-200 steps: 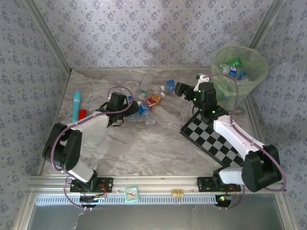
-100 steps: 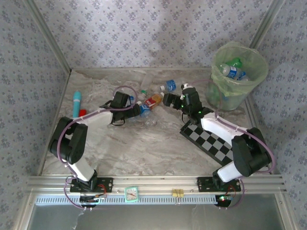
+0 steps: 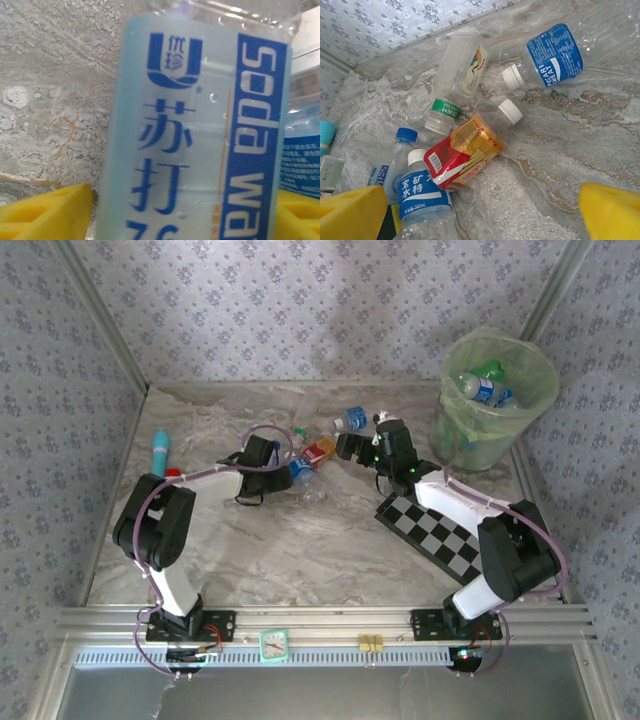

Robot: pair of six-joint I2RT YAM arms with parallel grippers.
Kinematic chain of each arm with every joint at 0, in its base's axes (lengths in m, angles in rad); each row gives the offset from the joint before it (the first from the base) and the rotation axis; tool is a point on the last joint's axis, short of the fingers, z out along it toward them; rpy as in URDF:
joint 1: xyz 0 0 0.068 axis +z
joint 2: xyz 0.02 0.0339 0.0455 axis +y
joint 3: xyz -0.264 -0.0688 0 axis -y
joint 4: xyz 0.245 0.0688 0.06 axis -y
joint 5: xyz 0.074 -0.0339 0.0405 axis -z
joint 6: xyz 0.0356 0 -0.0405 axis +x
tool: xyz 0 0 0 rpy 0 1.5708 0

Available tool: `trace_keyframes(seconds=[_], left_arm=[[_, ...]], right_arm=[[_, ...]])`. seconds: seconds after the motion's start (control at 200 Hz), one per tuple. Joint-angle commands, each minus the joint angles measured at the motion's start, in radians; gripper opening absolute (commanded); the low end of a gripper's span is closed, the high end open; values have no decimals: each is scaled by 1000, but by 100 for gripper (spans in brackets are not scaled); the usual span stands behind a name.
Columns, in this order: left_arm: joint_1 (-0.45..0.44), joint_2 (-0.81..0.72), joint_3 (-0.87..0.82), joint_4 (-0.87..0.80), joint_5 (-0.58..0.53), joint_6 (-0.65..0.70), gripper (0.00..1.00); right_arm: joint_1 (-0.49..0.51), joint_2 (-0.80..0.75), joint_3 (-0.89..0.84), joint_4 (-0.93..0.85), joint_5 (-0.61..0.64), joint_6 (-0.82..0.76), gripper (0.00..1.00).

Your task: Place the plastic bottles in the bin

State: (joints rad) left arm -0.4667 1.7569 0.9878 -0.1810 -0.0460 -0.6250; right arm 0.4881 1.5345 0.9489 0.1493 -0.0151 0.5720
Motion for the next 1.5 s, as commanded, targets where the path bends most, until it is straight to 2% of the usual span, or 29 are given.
trace_keyframes(seconds=[0.0,0.175,0.295,0.49,0.735,0.875,1.079,1.249,1.494], left_arm=[[-3,13,28,-9,-24,5,71],[-3,7,19,0,-31,8,56],[-2,-19,0,19,-36,9,52],[-3,-133,-85,147,11,32,50],[-6,-254,-145,340,206,78,50],[-19,-304,-162,420,276,104,49],[-63,-339,-158,460,335,156,48],[-115,-345,-143,443,321,200,48],[-167,-348,-135,439,306,241,48]], right_arm=[[10,20,42,-23,-14,2,100],[12,27,48,-30,-18,1,100],[12,27,51,-31,-28,2,100],[10,27,51,30,-127,-3,100],[13,51,61,165,-323,1,100],[21,58,71,219,-403,6,100],[42,66,94,227,-432,-4,100],[51,87,108,226,-436,-1,99],[51,115,114,226,-441,12,91]])
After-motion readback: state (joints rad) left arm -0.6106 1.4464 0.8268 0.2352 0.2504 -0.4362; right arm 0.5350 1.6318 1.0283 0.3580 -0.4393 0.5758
